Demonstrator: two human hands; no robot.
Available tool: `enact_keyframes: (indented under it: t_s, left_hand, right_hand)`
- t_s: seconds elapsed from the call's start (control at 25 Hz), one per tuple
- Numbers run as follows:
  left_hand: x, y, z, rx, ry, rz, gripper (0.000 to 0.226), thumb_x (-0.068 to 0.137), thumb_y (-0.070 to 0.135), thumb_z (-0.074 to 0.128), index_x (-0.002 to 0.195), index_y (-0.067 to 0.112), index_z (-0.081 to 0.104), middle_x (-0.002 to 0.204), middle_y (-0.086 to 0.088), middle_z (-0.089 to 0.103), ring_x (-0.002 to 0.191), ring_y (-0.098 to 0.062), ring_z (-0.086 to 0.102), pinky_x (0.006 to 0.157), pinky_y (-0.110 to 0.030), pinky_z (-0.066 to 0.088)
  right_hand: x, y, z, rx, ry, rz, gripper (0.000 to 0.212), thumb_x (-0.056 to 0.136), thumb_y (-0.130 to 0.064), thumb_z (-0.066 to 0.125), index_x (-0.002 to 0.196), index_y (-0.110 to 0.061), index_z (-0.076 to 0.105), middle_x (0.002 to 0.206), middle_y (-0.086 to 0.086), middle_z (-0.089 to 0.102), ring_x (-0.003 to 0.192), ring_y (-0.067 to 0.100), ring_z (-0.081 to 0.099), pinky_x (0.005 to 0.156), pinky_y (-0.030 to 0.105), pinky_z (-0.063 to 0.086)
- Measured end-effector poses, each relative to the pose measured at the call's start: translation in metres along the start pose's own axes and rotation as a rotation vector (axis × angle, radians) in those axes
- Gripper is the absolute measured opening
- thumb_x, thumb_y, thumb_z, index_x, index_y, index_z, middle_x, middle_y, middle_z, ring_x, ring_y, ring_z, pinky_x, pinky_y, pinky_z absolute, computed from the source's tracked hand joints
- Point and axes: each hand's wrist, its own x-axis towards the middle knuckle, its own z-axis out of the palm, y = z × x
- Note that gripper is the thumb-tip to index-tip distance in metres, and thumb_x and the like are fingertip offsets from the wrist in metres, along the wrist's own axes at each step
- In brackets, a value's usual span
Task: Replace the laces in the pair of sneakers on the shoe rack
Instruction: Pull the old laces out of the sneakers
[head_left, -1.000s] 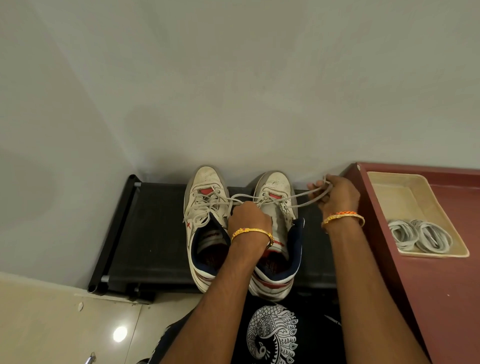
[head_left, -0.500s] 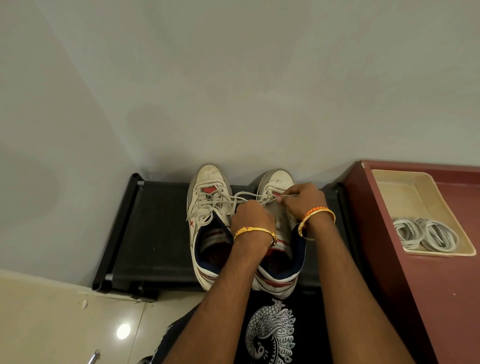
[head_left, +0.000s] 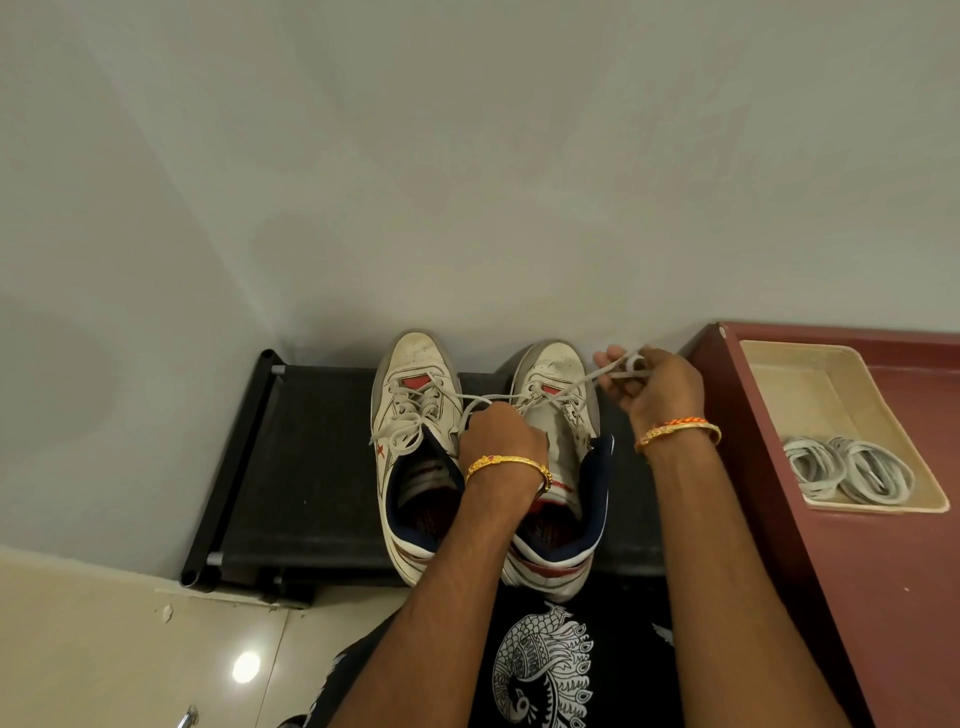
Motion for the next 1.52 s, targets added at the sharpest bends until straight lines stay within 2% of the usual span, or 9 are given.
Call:
enact_keyframes:
  t_s: [0.12,0.24,0.4,0.56,0.76,1.0,1.12,1.28,1.52]
  left_hand:
    - [0.0,0.0,-0.001,-0.005,0.001,-0.001,0.028,0.093,0.017,0.05,0.113,-0.001,0.059,0.117,-0.017,0.062,0.108,-0.032,0.058,0.085,-0.036,0.047]
    - [0.0,-0.001,-0.001,0.004,0.011,0.008,0.029,0.094,0.019,0.049,0.114,0.0,0.059,0.119,-0.018,0.061,0.11,-0.033,0.057,0.087,-0.037,0.046]
    - [0.0,-0.001,0.001,0.002,0.008,-0.014,0.031,0.094,0.02,0.05,0.115,0.0,0.058,0.119,-0.017,0.061,0.11,-0.033,0.057,0.087,-0.037,0.046]
    - [0.001,0.0,0.001,-0.01,0.019,-0.033,0.031,0.093,0.019,0.05,0.116,0.0,0.058,0.119,-0.016,0.061,0.11,-0.032,0.058,0.085,-0.036,0.047]
    - [0.001,0.001,0.002,0.008,0.046,-0.035,0.032,0.093,0.02,0.05,0.116,0.0,0.059,0.119,-0.016,0.061,0.109,-0.031,0.058,0.083,-0.035,0.047]
    - [0.003,0.004,0.005,0.107,0.117,0.107,0.033,0.09,0.023,0.052,0.118,0.005,0.054,0.121,-0.013,0.057,0.112,-0.03,0.053,0.084,-0.037,0.045]
    - [0.014,0.009,0.009,0.127,0.202,0.317,0.037,0.09,0.014,0.053,0.127,0.009,0.05,0.124,-0.011,0.053,0.117,-0.028,0.048,0.087,-0.037,0.044]
    - [0.028,0.015,0.01,0.209,0.186,0.521,0.04,0.088,0.003,0.05,0.124,0.018,0.059,0.121,-0.008,0.061,0.114,-0.028,0.053,0.091,-0.039,0.046]
    - [0.034,0.01,0.015,0.543,0.062,0.561,0.04,0.091,0.011,0.05,0.128,0.027,0.056,0.133,-0.009,0.049,0.123,-0.03,0.041,0.097,-0.043,0.039]
  right_hand:
    - [-0.003,0.023,0.007,-0.9,-0.152,-0.426,0.015,0.089,-0.013,0.054,0.094,-0.005,0.066,0.088,0.012,0.067,0.085,0.026,0.062,0.074,0.03,0.05]
    - [-0.003,0.034,0.012,-1.339,-0.362,-0.358,0.031,0.086,-0.021,0.067,0.113,-0.007,0.067,0.116,0.015,0.066,0.109,0.027,0.059,0.092,0.032,0.046]
    - [-0.006,0.025,0.007,-1.255,-0.344,-0.264,0.027,0.083,-0.021,0.07,0.106,-0.006,0.071,0.115,0.014,0.066,0.11,0.028,0.057,0.086,0.03,0.045]
    - [0.002,0.007,-0.015,-1.001,-0.208,-0.205,0.008,0.08,-0.015,0.07,0.081,-0.007,0.071,0.085,0.011,0.067,0.086,0.027,0.059,0.074,0.033,0.046]
    - [0.02,-0.023,-0.059,-0.541,0.163,0.035,0.01,0.083,-0.012,0.054,0.087,-0.004,0.057,0.074,0.007,0.047,0.064,0.02,0.046,0.053,0.03,0.044]
    - [0.006,-0.011,-0.048,-0.923,-0.043,-0.195,0.059,0.081,-0.038,0.067,0.128,-0.008,0.049,0.118,0.007,0.053,0.107,0.027,0.052,0.087,0.036,0.046]
    - [-0.011,0.001,-0.023,-1.097,-0.267,-0.274,0.046,0.077,-0.031,0.072,0.117,-0.01,0.061,0.115,0.006,0.058,0.101,0.02,0.054,0.085,0.031,0.044]
    - [-0.008,0.034,-0.004,-1.505,-0.21,-0.282,0.039,0.082,-0.029,0.063,0.117,-0.011,0.062,0.114,0.013,0.063,0.102,0.029,0.061,0.089,0.038,0.051]
    - [0.01,0.029,-0.011,-1.257,-0.182,-0.071,0.026,0.085,-0.018,0.06,0.105,-0.004,0.069,0.108,0.014,0.067,0.096,0.028,0.062,0.079,0.031,0.051]
